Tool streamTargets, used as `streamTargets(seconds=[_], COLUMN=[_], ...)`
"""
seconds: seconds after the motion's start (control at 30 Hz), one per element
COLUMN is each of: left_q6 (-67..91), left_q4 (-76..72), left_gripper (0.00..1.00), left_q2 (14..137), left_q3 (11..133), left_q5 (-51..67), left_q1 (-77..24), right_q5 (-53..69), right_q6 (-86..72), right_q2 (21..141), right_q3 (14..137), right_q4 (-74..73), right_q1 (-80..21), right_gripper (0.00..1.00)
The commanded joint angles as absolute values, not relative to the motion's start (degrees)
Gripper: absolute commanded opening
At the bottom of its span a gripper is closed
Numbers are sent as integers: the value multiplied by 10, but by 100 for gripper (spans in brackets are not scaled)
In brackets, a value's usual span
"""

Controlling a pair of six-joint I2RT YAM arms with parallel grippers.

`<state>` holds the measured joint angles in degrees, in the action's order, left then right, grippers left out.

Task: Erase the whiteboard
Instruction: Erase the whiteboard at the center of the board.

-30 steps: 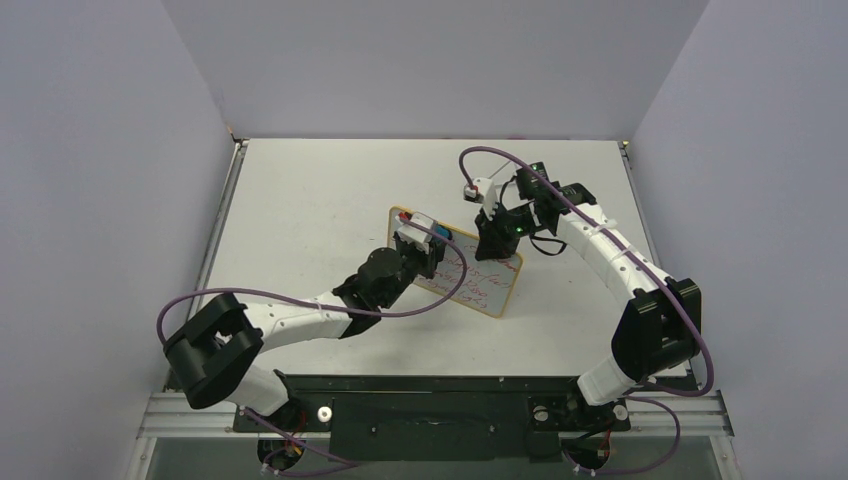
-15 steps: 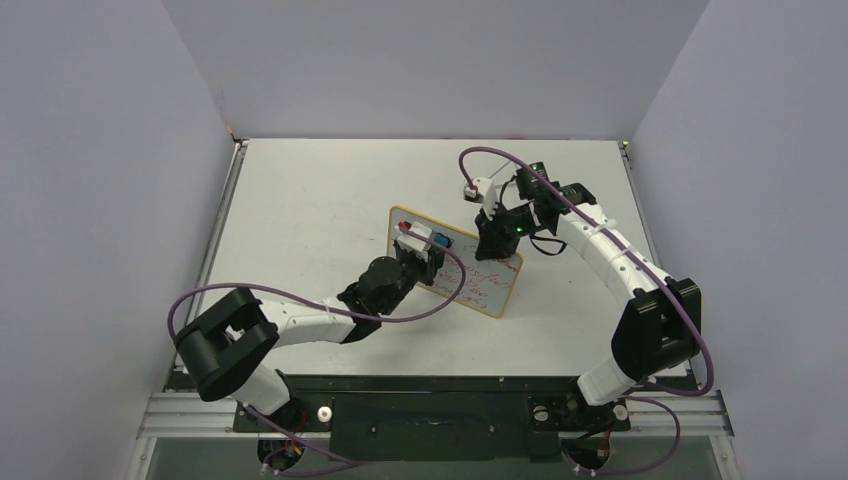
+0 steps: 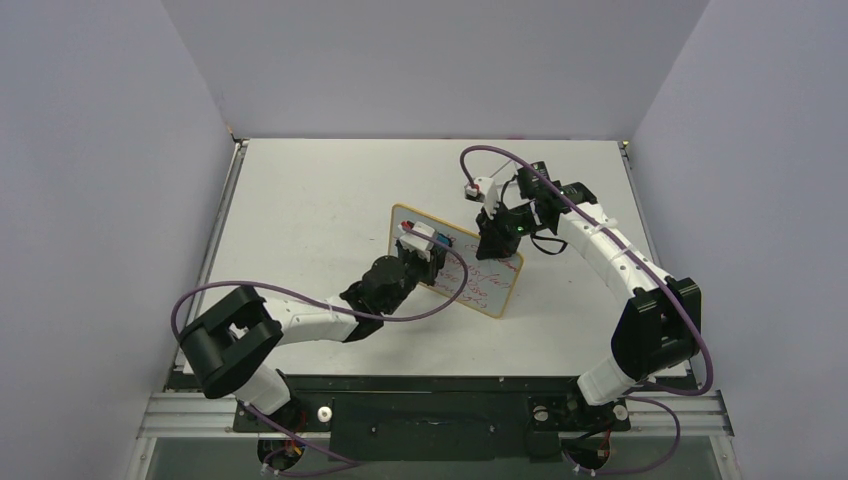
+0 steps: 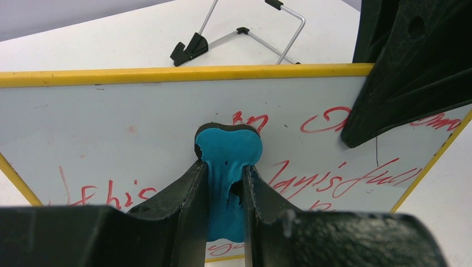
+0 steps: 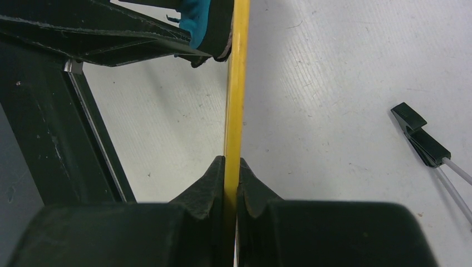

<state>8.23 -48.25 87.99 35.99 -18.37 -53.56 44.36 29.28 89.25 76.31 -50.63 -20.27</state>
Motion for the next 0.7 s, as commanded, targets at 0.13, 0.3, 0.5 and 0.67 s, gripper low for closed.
streamTargets(seconds=[0.13, 0.3, 0.5, 0.67], left_q6=[71, 86, 92, 92], left_q4=[-456, -464, -479, -496], left_gripper=[0, 0, 0, 0], left_q2=[836, 831, 859, 890], left_q3=[417, 417, 392, 360], left_q5=[-164, -148, -159, -203], left_q1=[-544, -544, -542, -536], right_q5=[425, 425, 425, 425], right_q6=[338, 338, 338, 338], right_q2=[910, 910, 910, 909], right_q3=[759, 759, 759, 759], right_q4=[-532, -532, -532, -532], right_q1=[-215, -216, -216, -215], right_gripper=[0, 0, 0, 0])
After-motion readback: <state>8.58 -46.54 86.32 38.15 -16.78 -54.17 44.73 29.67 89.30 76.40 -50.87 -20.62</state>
